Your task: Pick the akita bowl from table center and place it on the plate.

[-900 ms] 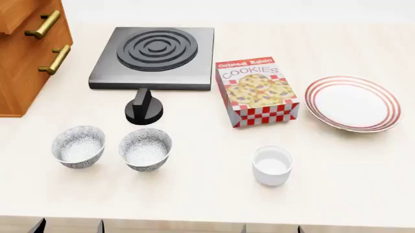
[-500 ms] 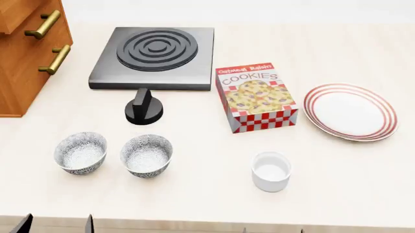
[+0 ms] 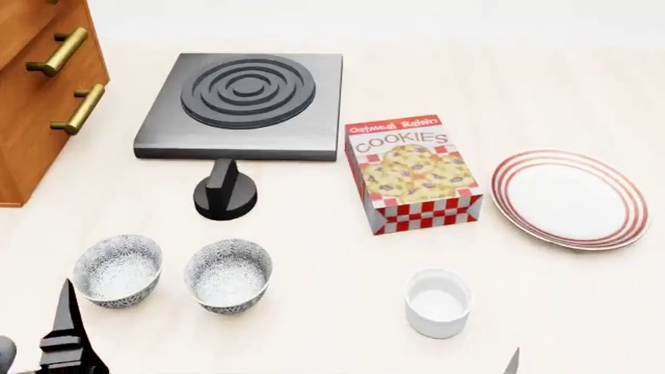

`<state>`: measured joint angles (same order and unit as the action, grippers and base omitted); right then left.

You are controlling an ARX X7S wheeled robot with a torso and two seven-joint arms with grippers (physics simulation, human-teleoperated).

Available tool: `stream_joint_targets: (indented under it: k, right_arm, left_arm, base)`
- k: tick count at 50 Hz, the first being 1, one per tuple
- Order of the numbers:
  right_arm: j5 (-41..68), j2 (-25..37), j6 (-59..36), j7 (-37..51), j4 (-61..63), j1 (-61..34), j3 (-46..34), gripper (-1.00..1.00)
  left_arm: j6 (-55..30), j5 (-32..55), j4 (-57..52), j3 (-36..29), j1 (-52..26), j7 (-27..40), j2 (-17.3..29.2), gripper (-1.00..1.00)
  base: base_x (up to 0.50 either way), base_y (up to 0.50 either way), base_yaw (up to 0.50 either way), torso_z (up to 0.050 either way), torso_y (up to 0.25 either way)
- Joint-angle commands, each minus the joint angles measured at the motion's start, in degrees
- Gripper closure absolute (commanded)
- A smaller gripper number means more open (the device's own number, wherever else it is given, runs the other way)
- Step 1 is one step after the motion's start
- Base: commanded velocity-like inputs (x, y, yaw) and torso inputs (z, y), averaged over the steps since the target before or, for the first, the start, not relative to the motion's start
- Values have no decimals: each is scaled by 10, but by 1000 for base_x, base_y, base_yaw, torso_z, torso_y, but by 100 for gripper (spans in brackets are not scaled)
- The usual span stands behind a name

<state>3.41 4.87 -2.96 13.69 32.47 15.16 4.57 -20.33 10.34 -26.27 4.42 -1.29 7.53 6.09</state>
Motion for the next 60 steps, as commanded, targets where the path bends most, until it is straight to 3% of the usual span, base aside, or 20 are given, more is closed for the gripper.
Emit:
stream_joint_targets:
  k: [1, 10, 24, 53, 60]
  right_arm:
    - [18, 9, 24, 24, 22, 25, 26, -100]
    - [31, 15, 43, 30, 28, 36, 28, -100]
    - [27, 24, 36, 44, 35, 37, 13, -100]
    - [38, 42, 41, 59, 29, 35, 1, -100]
    - [65, 71, -110, 36, 62, -48, -57, -100]
  left_arm:
    - [-6, 19, -17, 17, -2, 16, 7, -100]
    - [-3, 18, -23, 5, 2, 19, 15, -100]
    - [-4, 33, -27, 8, 4, 25, 22, -100]
    - [-5, 50, -28, 2, 2, 38, 33, -100]
    - [0, 54, -9, 19, -7, 45, 39, -100]
  base:
    - [500, 0, 0, 0, 0]
    - [41, 0, 0, 0, 0]
    - [495, 0, 0, 0, 0]
    - [101, 0, 0, 0, 0]
    - [0, 0, 0, 0, 0]
